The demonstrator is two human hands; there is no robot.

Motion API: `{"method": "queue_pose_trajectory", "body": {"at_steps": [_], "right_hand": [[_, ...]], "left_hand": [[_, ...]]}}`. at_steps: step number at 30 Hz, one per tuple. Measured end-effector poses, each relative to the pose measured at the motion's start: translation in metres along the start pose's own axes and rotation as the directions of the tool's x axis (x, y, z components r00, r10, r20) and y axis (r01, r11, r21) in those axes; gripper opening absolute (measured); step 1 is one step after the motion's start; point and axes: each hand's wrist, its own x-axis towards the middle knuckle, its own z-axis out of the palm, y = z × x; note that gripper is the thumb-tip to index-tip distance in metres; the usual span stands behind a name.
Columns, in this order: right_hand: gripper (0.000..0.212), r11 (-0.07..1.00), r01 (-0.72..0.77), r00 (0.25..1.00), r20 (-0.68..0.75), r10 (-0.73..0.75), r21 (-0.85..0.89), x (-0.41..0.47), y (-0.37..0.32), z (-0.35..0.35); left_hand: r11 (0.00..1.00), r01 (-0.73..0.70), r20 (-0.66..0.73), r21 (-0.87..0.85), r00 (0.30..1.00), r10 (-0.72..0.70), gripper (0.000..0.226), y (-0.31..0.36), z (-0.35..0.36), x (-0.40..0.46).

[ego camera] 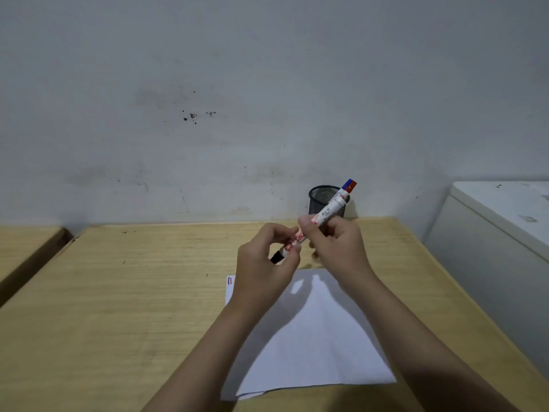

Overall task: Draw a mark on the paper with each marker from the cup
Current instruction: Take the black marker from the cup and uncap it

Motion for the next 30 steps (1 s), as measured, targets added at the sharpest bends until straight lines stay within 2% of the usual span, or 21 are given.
{"method": "queue_pose_trajectory", "body": {"at_steps": [2, 4, 6, 11, 16, 19, 24, 30], "right_hand": [[0.039, 1.0, -0.006, 0.999, -0.046, 0.006, -0.005, 0.0, -0.001, 0.008], [0.045, 0.999, -0.023, 0.995, -0.096, 0.027, 0.044, 0.002, -0.004, 0.01], [0.044, 0.994, -0.045, 0.992, -0.111, 0.057, 0.1, 0.004, -0.007, 0.01], [0.03, 0.982, -0.108, 0.994, 0.03, 0.104, 0.158, -0.001, -0.007, 0.022], [0.029, 0.976, -0.075, 0.997, 0.024, 0.071, 0.203, 0.0, -0.007, 0.023], [0.03, 0.975, -0.055, 0.998, 0.034, 0.049, 0.215, -0.002, -0.007, 0.021], [0.029, 0.977, 0.003, 0.999, 0.04, -0.012, 0.214, -0.005, -0.005, 0.021], [0.02, 0.962, 0.054, 0.992, 0.092, -0.081, 0.269, -0.008, -0.007, 0.021]], "left_hand": [[0.997, -0.03, 0.014, 0.07, 0.999, 0.029, 0.022, -0.005, -0.008, 0.001], [0.992, -0.016, 0.018, 0.129, 1.0, 0.014, 0.024, -0.01, -0.017, 0.003], [0.992, 0.021, 0.011, 0.128, 1.0, -0.022, 0.018, -0.011, -0.024, 0.006], [0.993, -0.002, 0.027, 0.115, 1.0, -0.001, 0.017, -0.006, -0.028, 0.01], [0.986, 0.164, 0.148, 0.024, 0.975, -0.166, 0.013, 0.006, -0.03, 0.013], [0.979, 0.205, 0.21, -0.016, 0.958, -0.197, 0.012, 0.011, -0.032, 0.017], [0.959, 0.267, 0.291, -0.097, 0.929, -0.229, 0.027, 0.009, -0.031, 0.019], [0.869, 0.428, 0.408, -0.248, 0.86, -0.307, 0.02, 0.0, -0.037, 0.019]]}}
